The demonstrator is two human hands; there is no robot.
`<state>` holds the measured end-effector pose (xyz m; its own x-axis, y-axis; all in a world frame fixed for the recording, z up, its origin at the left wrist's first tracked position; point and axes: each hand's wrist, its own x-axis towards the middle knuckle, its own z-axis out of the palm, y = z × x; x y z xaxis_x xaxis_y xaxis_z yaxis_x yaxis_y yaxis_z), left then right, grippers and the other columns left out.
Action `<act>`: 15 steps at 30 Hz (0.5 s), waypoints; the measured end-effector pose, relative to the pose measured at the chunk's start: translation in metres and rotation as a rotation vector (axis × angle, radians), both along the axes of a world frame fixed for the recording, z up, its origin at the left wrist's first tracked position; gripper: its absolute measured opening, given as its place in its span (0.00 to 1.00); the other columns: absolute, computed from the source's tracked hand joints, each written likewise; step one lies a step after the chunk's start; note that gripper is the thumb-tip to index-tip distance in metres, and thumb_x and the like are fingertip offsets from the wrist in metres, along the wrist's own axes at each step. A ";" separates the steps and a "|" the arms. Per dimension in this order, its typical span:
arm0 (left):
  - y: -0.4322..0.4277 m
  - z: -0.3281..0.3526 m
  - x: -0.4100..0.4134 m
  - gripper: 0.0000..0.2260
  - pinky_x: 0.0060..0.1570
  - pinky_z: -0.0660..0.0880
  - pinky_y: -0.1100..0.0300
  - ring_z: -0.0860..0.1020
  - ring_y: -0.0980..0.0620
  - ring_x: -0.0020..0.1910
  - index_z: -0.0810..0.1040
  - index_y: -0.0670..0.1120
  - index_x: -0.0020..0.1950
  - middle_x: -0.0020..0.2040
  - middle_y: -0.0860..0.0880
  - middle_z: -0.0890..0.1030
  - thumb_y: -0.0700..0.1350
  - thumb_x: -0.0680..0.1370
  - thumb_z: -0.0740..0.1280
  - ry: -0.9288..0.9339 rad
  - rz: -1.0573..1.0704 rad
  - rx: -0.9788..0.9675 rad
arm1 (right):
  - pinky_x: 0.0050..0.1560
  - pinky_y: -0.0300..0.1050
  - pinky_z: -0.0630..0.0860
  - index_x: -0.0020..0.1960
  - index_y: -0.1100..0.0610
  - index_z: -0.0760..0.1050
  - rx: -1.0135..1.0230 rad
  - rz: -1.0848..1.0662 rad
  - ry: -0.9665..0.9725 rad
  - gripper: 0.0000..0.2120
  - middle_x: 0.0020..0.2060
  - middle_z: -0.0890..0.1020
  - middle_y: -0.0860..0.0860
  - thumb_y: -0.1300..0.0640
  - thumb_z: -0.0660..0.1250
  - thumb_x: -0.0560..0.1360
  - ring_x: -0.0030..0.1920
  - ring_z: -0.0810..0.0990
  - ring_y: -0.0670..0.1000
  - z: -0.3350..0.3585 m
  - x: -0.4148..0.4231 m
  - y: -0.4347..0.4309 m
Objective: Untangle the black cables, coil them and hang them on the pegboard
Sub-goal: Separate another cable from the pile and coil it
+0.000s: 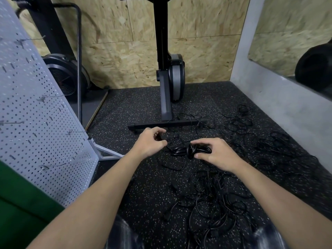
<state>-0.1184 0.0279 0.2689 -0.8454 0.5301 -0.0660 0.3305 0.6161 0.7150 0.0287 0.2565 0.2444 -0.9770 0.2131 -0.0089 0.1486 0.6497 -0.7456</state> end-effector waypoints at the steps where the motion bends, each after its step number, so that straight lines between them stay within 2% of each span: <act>1: 0.000 -0.001 0.000 0.17 0.62 0.68 0.59 0.72 0.52 0.64 0.81 0.56 0.65 0.68 0.53 0.72 0.46 0.77 0.72 0.074 -0.038 0.006 | 0.66 0.51 0.77 0.63 0.38 0.82 0.002 -0.008 0.004 0.20 0.58 0.84 0.38 0.51 0.79 0.73 0.58 0.82 0.42 0.001 -0.001 0.000; 3: -0.001 0.001 0.003 0.15 0.68 0.65 0.58 0.69 0.54 0.69 0.84 0.54 0.62 0.71 0.55 0.71 0.44 0.77 0.71 0.221 -0.141 0.053 | 0.67 0.50 0.77 0.63 0.37 0.82 -0.003 -0.022 0.011 0.20 0.57 0.84 0.38 0.51 0.79 0.73 0.58 0.82 0.42 0.000 -0.003 0.000; 5: 0.002 0.004 0.008 0.11 0.68 0.63 0.60 0.69 0.57 0.70 0.86 0.54 0.58 0.69 0.57 0.75 0.45 0.76 0.72 0.308 -0.260 0.051 | 0.68 0.50 0.76 0.62 0.38 0.82 -0.054 -0.019 0.021 0.20 0.56 0.85 0.39 0.52 0.79 0.73 0.58 0.82 0.41 0.001 -0.003 0.000; 8: 0.008 0.006 0.015 0.13 0.63 0.74 0.61 0.78 0.62 0.58 0.85 0.55 0.59 0.55 0.60 0.84 0.51 0.75 0.76 0.293 -0.410 -0.013 | 0.70 0.50 0.75 0.62 0.42 0.83 -0.181 -0.015 0.029 0.19 0.55 0.86 0.41 0.57 0.78 0.74 0.59 0.83 0.41 0.001 -0.003 0.002; 10: 0.010 0.003 0.015 0.13 0.59 0.76 0.61 0.80 0.62 0.53 0.85 0.56 0.60 0.49 0.60 0.84 0.51 0.76 0.77 0.297 -0.402 -0.039 | 0.71 0.48 0.73 0.63 0.44 0.83 -0.241 -0.008 0.018 0.19 0.57 0.86 0.42 0.58 0.78 0.74 0.61 0.82 0.41 0.002 -0.003 0.003; 12: 0.010 0.002 0.013 0.10 0.56 0.76 0.60 0.79 0.61 0.52 0.86 0.55 0.58 0.48 0.60 0.84 0.49 0.77 0.77 0.297 -0.346 -0.025 | 0.71 0.44 0.71 0.64 0.44 0.82 -0.261 0.001 0.009 0.19 0.60 0.84 0.43 0.56 0.78 0.75 0.64 0.80 0.40 0.003 -0.003 0.001; 15: 0.006 0.001 0.008 0.07 0.53 0.76 0.61 0.80 0.60 0.49 0.87 0.51 0.55 0.47 0.57 0.85 0.46 0.78 0.76 0.258 -0.275 -0.012 | 0.66 0.39 0.74 0.65 0.42 0.80 -0.290 0.009 -0.027 0.21 0.61 0.83 0.41 0.55 0.79 0.74 0.60 0.79 0.37 0.003 -0.004 -0.004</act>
<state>-0.1101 0.0336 0.2698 -0.6613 0.7399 0.1231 0.6529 0.4870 0.5802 0.0248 0.2526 0.2478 -0.9775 0.1889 -0.0943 0.1659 0.4110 -0.8964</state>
